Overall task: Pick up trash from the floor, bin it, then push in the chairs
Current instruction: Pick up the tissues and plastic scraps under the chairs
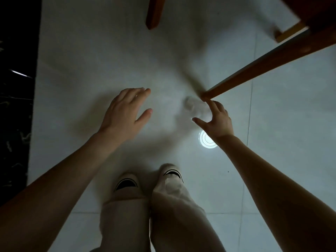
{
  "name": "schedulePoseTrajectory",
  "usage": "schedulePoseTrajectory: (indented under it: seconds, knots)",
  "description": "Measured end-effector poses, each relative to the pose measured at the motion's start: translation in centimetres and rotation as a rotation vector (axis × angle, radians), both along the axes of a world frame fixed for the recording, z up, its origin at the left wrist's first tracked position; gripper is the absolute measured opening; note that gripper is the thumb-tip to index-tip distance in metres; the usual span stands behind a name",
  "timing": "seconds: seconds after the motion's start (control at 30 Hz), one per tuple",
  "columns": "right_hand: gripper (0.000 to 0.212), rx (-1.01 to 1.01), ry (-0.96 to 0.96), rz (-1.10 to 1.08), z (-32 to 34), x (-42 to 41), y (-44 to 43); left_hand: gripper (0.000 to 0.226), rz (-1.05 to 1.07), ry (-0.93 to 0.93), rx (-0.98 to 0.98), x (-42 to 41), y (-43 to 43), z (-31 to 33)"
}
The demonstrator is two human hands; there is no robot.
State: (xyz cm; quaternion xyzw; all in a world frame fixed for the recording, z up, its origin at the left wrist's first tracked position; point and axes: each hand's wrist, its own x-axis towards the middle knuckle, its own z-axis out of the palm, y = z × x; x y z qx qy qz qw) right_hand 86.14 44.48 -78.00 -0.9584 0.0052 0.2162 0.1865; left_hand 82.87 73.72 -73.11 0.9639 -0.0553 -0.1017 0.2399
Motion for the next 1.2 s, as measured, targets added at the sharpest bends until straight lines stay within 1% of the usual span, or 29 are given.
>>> schedulePoseTrajectory:
  seconds: [0.1, 0.2, 0.27, 0.37, 0.43, 0.53, 0.67, 0.8, 0.93, 1.1, 1.2]
  knots:
    - [0.078, -0.005, 0.034, 0.000, -3.0, 0.2, 0.2, 0.058, -0.006, 0.012, -0.017, 0.0, 0.1, -2.7]
    - [0.064, 0.024, 0.031, 0.000, -3.9, -0.3, 0.7, 0.056, -0.008, 0.015, -0.034, -0.2, 0.4, -3.5]
    - [0.057, 0.067, 0.026, -0.023, -3.4, -0.6, 1.2, 0.055, 0.004, 0.016, -0.042, -0.5, 0.8, -3.1]
    - [0.053, 0.152, 0.013, -0.065, -0.5, -1.3, 2.8, 0.055, 0.046, 0.035, -0.048, -1.3, 1.6, -0.6]
    - [0.053, 0.200, 0.000, -0.064, 2.8, -1.7, 4.2, 0.054, 0.083, 0.044, -0.058, -2.0, 2.3, 2.3]
    - [0.051, 0.259, -0.007, -0.057, 9.3, -2.2, 6.8, 0.052, 0.133, 0.030, -0.069, -3.3, 3.8, 8.2]
    - [0.048, 0.335, -0.033, 0.001, 19.9, -2.8, 10.7, 0.050, 0.215, 0.021, -0.071, -4.8, 6.5, 17.9]
    - [0.051, 0.392, -0.053, 0.018, 30.7, -3.1, 14.8, 0.048, 0.265, -0.015, -0.072, -5.9, 9.6, 27.9]
    - [0.054, 0.449, -0.098, 0.029, 40.1, -2.7, 18.5, 0.048, 0.317, -0.077, -0.076, -6.4, 12.3, 36.8]
    - [0.051, 0.476, -0.167, 0.018, 49.1, -1.2, 22.5, 0.050, 0.401, -0.138, -0.142, -5.8, 16.0, 45.3]
    - [0.052, 0.508, -0.195, 0.003, 51.9, -0.1, 24.6, 0.051, 0.391, -0.173, -0.147, -4.8, 18.0, 48.1]
